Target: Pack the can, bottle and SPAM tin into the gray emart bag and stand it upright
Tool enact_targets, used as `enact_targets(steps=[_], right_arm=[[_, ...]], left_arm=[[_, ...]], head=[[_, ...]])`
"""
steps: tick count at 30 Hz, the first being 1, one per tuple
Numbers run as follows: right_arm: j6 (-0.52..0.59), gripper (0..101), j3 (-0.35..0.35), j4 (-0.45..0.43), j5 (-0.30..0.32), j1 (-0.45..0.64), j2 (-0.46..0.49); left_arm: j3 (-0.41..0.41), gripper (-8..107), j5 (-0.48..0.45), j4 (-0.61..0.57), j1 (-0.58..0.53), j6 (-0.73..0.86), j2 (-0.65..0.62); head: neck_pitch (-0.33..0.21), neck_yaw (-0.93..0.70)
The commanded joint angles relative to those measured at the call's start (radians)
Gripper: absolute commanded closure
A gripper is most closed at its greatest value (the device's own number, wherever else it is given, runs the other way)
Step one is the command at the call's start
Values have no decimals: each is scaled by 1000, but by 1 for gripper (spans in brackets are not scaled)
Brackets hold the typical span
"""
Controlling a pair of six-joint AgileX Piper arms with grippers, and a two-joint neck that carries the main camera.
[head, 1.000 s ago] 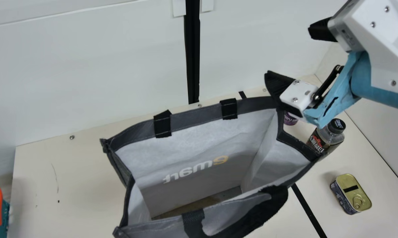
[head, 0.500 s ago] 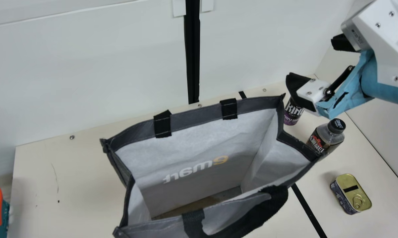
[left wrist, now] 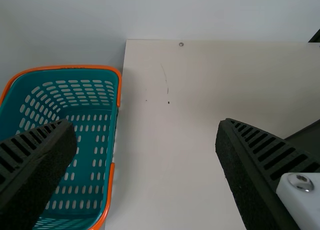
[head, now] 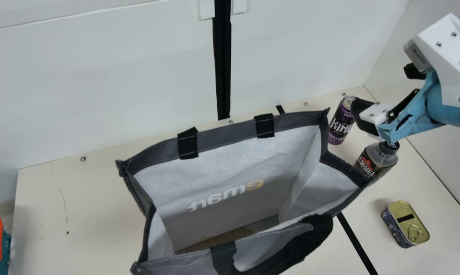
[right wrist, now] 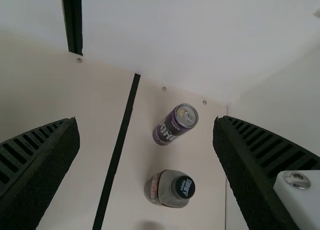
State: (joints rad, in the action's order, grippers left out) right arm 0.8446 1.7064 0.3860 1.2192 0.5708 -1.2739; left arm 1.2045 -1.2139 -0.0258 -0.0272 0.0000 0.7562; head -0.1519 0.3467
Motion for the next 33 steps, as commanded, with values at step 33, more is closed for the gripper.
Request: enact_targets(steps=[33], right_arm=[[-52,6,-91,-85,1,19,25]], left_arm=[[0,9,0,0,0,0,0]], head=[[-23,2]])
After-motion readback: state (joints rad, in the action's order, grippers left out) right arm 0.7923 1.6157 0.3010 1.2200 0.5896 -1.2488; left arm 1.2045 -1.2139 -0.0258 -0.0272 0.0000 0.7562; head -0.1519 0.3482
